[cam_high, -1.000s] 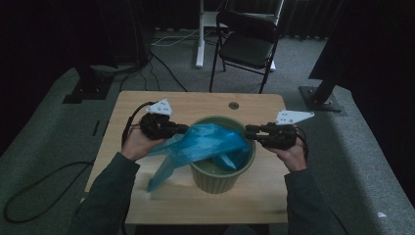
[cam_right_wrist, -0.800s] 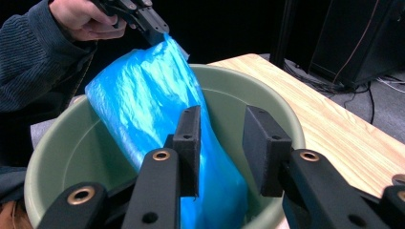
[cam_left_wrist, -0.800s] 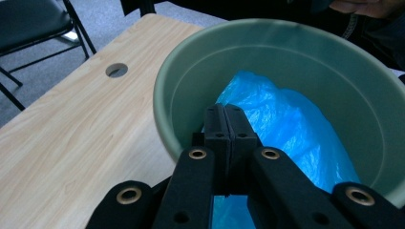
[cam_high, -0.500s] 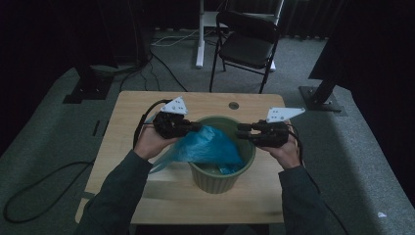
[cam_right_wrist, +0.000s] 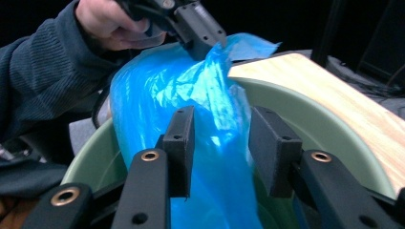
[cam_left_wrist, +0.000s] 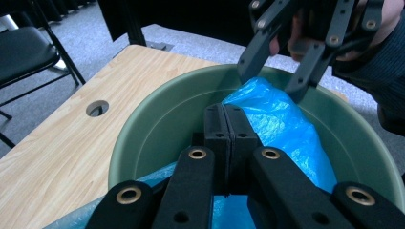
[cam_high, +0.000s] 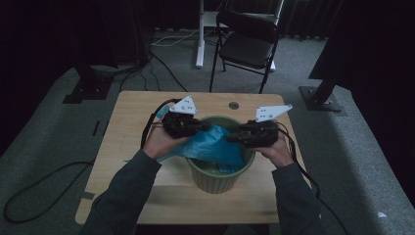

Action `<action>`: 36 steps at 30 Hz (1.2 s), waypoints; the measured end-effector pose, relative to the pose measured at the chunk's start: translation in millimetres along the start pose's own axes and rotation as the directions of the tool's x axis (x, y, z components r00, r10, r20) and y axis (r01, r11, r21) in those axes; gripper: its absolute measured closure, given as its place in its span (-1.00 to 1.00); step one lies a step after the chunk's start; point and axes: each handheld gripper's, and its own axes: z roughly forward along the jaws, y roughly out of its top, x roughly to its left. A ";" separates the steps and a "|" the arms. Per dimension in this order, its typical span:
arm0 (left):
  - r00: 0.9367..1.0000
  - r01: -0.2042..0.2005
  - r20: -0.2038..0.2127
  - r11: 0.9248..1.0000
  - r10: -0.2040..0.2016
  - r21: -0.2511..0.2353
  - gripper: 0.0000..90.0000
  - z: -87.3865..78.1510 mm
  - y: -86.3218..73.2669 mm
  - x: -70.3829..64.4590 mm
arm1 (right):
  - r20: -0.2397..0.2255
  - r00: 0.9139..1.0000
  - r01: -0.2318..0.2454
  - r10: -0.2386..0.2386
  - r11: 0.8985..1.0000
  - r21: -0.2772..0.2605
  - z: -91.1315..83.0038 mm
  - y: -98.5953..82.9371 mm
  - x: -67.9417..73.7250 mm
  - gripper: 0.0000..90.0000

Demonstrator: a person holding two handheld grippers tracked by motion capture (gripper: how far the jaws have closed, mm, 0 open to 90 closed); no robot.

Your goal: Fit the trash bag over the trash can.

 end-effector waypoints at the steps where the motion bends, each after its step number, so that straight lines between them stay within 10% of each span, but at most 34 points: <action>1: 1.000 0.000 0.000 1.000 0.000 0.000 0.98 0.0 0.0 0.0 | 0.000 1.000 0.000 0.000 1.000 0.000 0.0 0.0 0.0 0.35; 8: 1.000 0.017 -0.003 0.999 -0.017 -0.036 0.80 -8.1 -3.0 2.4 | 0.058 0.998 0.032 -0.033 0.999 0.020 0.1 -0.6 3.0 0.97; 26: 0.992 0.118 -0.028 0.989 -0.121 -0.089 0.42 -59.0 -35.0 12.2 | 0.124 0.992 0.026 -0.023 0.999 -0.026 -19.6 -10.5 0.9 0.97; 36: 0.984 0.175 -0.002 0.982 -0.176 -0.069 0.00 -48.7 -41.5 16.7 | 0.139 0.990 0.035 -0.029 0.999 -0.041 -20.3 -10.8 1.5 0.97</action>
